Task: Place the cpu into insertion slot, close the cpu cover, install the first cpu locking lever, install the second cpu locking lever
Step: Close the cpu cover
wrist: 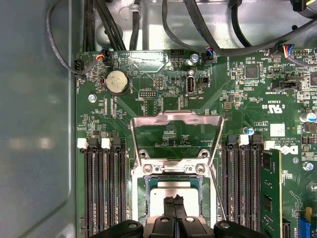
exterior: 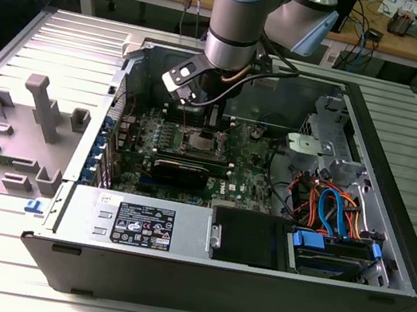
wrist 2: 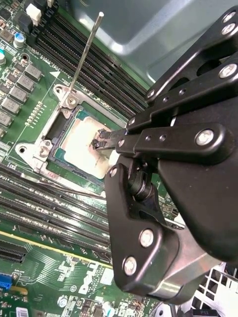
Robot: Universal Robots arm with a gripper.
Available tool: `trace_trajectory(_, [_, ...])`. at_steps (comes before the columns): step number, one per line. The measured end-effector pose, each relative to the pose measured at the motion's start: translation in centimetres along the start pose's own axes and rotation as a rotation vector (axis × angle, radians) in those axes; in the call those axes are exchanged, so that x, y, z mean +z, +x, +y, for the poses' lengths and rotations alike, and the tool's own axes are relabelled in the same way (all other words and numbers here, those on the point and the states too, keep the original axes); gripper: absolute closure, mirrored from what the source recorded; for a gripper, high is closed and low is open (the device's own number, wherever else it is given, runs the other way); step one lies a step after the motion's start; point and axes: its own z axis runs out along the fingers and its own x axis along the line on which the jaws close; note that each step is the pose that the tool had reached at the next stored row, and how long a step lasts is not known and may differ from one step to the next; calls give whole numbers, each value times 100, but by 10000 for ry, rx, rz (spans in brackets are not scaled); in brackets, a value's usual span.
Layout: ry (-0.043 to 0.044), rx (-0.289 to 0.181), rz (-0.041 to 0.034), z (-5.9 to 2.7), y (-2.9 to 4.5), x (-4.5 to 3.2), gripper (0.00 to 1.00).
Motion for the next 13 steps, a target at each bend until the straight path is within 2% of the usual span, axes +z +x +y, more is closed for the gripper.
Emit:
trace_trajectory(8, [2, 0, -4, 25, 0, -6, 89])
trace_trajectory(11, [1, 0, -3, 25, 0, -45, 89])
trace_trajectory(13, [2, 0, -3, 24, 0, -96, 89])
